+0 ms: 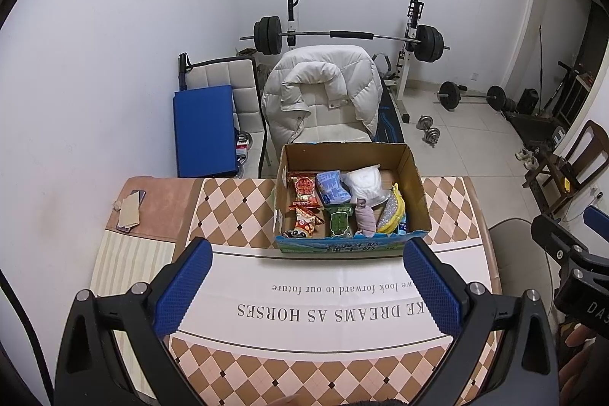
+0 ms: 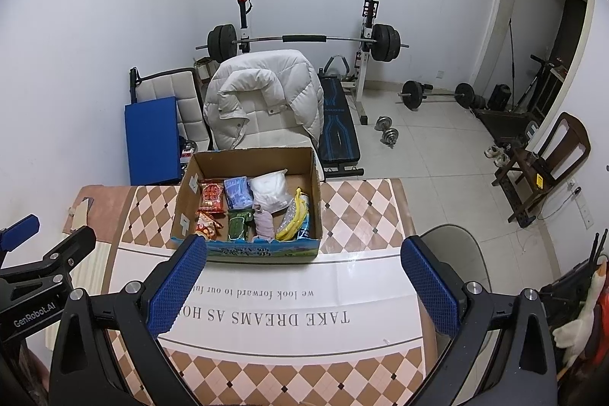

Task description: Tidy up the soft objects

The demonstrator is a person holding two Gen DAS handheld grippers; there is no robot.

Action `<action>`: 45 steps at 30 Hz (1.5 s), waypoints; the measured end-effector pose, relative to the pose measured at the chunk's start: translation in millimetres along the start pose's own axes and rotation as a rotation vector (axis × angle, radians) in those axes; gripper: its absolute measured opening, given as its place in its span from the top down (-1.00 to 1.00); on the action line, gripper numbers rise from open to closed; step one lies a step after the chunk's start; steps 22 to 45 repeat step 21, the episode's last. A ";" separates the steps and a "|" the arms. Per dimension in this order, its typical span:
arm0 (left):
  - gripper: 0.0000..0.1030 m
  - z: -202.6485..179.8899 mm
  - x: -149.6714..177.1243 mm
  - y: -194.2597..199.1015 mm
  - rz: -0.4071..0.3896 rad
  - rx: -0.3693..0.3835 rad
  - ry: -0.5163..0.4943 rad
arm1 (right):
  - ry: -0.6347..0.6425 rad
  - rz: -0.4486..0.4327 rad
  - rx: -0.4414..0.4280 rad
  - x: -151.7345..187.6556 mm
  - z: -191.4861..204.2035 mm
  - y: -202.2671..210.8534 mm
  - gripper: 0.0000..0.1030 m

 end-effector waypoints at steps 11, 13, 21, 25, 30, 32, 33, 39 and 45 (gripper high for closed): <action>-1.00 -0.4 -0.2 0.5 -0.003 0.000 0.000 | -0.002 -0.009 0.006 0.1 -2.5 2.8 -1.00; -1.00 -0.4 -0.7 0.6 -0.007 -0.001 0.004 | -0.002 -0.009 0.004 -1.1 -2.4 2.9 -1.00; -1.00 0.7 -5.3 6.6 -0.016 -0.006 0.021 | 0.001 -0.013 0.004 -3.3 -1.6 4.0 -1.00; -1.00 0.7 -5.3 6.6 -0.016 -0.006 0.021 | 0.001 -0.013 0.004 -3.3 -1.6 4.0 -1.00; -1.00 0.7 -5.3 6.6 -0.016 -0.006 0.021 | 0.001 -0.013 0.004 -3.3 -1.6 4.0 -1.00; -1.00 0.7 -5.3 6.6 -0.016 -0.006 0.021 | 0.001 -0.013 0.004 -3.3 -1.6 4.0 -1.00; -1.00 0.7 -5.3 6.6 -0.016 -0.006 0.021 | 0.001 -0.013 0.004 -3.3 -1.6 4.0 -1.00; -1.00 0.7 -5.3 6.6 -0.016 -0.006 0.021 | 0.001 -0.013 0.004 -3.3 -1.6 4.0 -1.00; -1.00 0.7 -5.3 6.6 -0.016 -0.006 0.021 | 0.001 -0.013 0.004 -3.3 -1.6 4.0 -1.00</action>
Point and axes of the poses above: each gripper's, at about its wrist camera, not at the fingertips, and y roughly against the way its jaws point, z to its left, x to its underside, the point moved 1 cm from there along -y, roughly the way its jaws point, and after that the axes turned 3 degrees about z, right-handed, at the moved point
